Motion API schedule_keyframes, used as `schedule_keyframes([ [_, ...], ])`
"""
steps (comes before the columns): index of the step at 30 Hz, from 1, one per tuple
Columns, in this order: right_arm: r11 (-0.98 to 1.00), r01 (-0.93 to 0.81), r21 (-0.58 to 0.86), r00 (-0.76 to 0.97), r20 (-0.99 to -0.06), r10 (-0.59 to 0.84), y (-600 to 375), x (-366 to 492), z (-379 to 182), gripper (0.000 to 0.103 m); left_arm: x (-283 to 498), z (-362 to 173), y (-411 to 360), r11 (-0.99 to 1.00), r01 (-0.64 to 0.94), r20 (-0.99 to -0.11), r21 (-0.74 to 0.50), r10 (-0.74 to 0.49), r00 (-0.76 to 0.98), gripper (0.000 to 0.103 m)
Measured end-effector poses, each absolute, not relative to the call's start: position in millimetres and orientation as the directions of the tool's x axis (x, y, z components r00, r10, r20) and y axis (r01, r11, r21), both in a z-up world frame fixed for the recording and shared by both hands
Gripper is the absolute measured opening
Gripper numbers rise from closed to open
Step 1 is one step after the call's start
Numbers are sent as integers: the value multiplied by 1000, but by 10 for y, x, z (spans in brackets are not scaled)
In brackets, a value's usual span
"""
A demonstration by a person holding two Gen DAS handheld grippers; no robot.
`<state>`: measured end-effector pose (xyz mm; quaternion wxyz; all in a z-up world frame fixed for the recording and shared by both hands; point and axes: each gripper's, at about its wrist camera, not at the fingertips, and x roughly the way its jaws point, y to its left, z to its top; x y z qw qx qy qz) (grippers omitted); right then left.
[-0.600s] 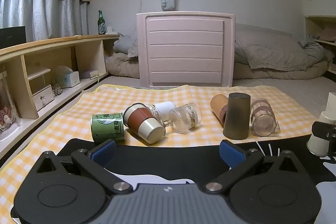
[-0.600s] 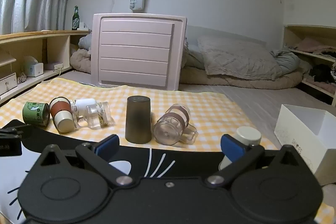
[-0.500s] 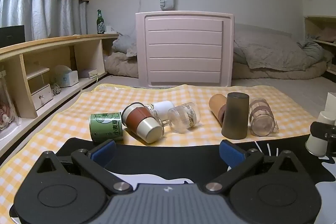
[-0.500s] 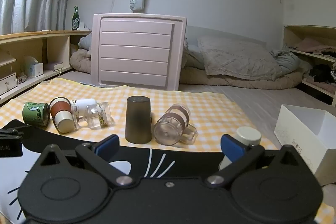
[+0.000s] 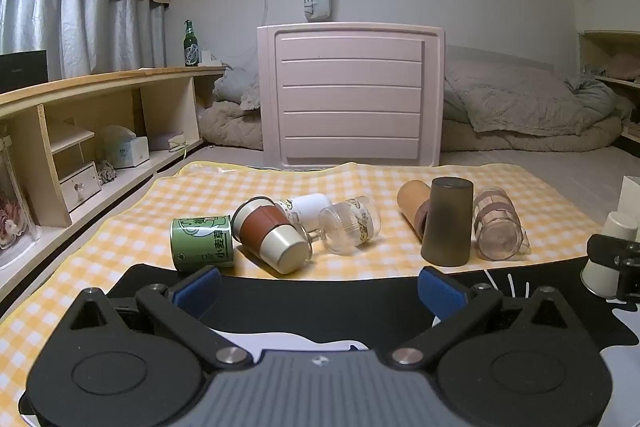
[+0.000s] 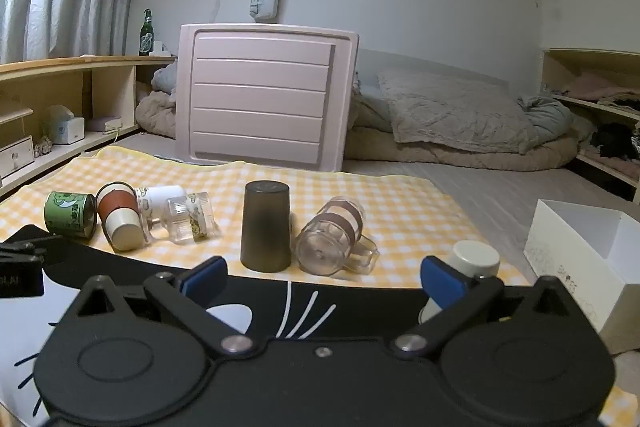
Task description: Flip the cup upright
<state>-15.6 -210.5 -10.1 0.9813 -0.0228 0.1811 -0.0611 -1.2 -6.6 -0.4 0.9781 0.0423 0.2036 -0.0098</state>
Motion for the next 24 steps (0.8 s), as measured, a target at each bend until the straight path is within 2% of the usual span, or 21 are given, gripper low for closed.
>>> schedule_keyframes([
  [24, 991, 113, -69, 927, -351, -130, -2119, -158, -99, 103, -22, 13, -69, 997, 39, -400, 73, -6, 917, 103],
])
